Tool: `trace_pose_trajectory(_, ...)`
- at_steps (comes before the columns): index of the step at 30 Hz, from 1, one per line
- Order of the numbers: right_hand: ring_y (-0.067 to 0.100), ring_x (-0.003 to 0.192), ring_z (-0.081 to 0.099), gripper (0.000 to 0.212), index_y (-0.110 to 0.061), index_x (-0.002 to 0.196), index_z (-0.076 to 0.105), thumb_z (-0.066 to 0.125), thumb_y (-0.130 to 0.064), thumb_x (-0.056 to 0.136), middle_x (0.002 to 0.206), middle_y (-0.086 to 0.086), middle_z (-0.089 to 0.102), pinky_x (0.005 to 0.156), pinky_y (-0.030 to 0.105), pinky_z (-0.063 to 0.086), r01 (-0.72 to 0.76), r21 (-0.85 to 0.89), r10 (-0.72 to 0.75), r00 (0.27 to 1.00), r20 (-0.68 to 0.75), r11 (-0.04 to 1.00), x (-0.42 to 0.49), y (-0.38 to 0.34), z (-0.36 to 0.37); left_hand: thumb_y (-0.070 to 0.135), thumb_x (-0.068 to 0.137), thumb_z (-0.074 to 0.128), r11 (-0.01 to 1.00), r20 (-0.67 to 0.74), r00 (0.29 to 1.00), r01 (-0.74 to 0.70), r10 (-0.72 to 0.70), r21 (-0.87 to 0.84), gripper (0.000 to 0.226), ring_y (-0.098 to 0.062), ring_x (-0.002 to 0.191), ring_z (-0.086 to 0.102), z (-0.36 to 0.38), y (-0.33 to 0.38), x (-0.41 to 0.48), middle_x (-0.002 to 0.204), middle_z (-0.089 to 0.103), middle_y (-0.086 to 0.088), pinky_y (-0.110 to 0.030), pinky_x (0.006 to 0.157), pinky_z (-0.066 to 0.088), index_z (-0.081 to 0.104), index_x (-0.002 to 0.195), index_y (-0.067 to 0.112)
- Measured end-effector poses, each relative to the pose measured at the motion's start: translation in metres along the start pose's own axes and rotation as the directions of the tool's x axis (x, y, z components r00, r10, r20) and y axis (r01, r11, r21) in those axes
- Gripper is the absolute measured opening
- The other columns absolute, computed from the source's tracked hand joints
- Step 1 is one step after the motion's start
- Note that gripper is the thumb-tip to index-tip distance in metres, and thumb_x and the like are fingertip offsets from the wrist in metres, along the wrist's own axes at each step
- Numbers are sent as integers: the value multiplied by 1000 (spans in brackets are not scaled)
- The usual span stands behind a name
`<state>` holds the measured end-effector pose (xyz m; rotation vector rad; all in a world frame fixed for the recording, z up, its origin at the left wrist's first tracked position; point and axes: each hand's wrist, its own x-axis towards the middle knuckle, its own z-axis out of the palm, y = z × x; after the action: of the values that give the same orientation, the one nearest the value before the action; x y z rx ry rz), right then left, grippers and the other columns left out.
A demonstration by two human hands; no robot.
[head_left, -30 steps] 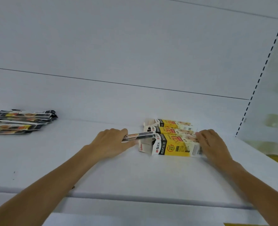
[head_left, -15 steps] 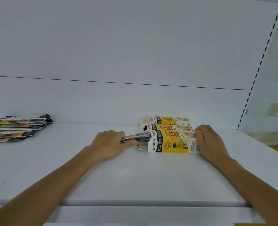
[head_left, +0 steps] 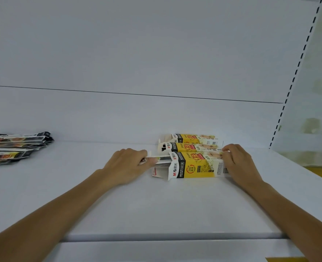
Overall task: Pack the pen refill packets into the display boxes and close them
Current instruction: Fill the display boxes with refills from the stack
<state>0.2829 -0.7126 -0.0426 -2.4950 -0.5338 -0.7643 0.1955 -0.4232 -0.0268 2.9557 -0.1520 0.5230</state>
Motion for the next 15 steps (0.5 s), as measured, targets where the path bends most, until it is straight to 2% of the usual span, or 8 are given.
trace_pose_trajectory(2, 20, 87, 47, 20, -1, 101, 54, 37, -9, 96, 103, 12, 54, 72, 28, 36, 36, -24, -37, 999, -33, 999, 2, 3, 3, 56, 94, 27, 1000, -7, 1000, -4, 4, 11, 48, -23, 63, 45, 1, 9, 2, 63, 50, 2, -31, 58, 33, 41, 73, 15)
trace_pose_trajectory(4, 17, 88, 43, 19, -2, 104, 54, 40, -10, 93, 107, 10, 51, 74, 28, 37, 70, -74, -75, 995, -61, 995, 0, 2, 4, 45, 98, 26, 1000, -11, 1000, 4, -4, 25, 42, -27, 72, 51, 6, 22, 8, 79, 62, -3, -35, 67, 40, 48, 84, 13)
trace_pose_trajectory(6, 26, 90, 48, 11, 4, 92, 56, 58, -1, 83, 105, 16, 53, 64, 35, 47, 55, -87, -57, 998, -11, 995, -1, 0, 1, 32, 99, 26, 998, -6, 999, 52, -52, -20, 31, -30, 76, 48, 11, 41, 14, 91, 63, -10, -35, 68, 39, 46, 85, 13)
trace_pose_trajectory(8, 37, 95, 50, 24, 6, 69, 55, 76, 10, 59, 92, 24, 59, 41, 33, 49, 112, -127, -99, 989, 105, 986, 0, 6, 3, 28, 98, 26, 969, 67, 989, 141, -130, -204, 30, -30, 80, 49, 16, 56, 20, 92, 59, -14, -34, 67, 37, 39, 76, 13)
trace_pose_trajectory(10, 34, 98, 45, 29, 3, 64, 52, 78, 13, 54, 88, 22, 60, 34, 28, 43, 117, -153, -101, 989, 107, 981, 4, 15, 4, 27, 98, 29, 892, 110, 981, 189, -157, -411, 30, -28, 83, 53, 14, 58, 25, 97, 59, -16, -34, 66, 40, 42, 76, 12)
trace_pose_trajectory(12, 29, 96, 47, 24, 2, 72, 54, 75, 9, 63, 94, 18, 59, 38, 28, 43, 150, -214, -141, 988, 60, 965, -1, 7, 4, 28, 97, 34, 860, 79, 980, 197, -182, -470, 27, -26, 85, 55, 4, 51, 24, 97, 62, -12, -35, 71, 44, 50, 86, 10)
trace_pose_trajectory(14, 23, 90, 47, 12, -1, 96, 55, 57, -6, 85, 108, 10, 53, 57, 35, 47, 98, -196, -117, 989, -88, 976, 0, 10, 7, 33, 95, 37, 920, 26, 973, 226, -230, -322, 26, -24, 90, 56, -12, 35, 20, 92, 62, -2, -34, 78, 41, 56, 93, 16)
trace_pose_trajectory(15, 20, 90, 45, 16, -4, 104, 53, 45, -12, 91, 113, 6, 49, 63, 34, 44, 76, -178, -95, 990, -101, 981, 0, 13, 11, 36, 93, 39, 930, 35, 963, 266, -266, -253, 25, -22, 90, 57, -18, 25, 17, 91, 61, 3, -33, 78, 40, 57, 95, 19)
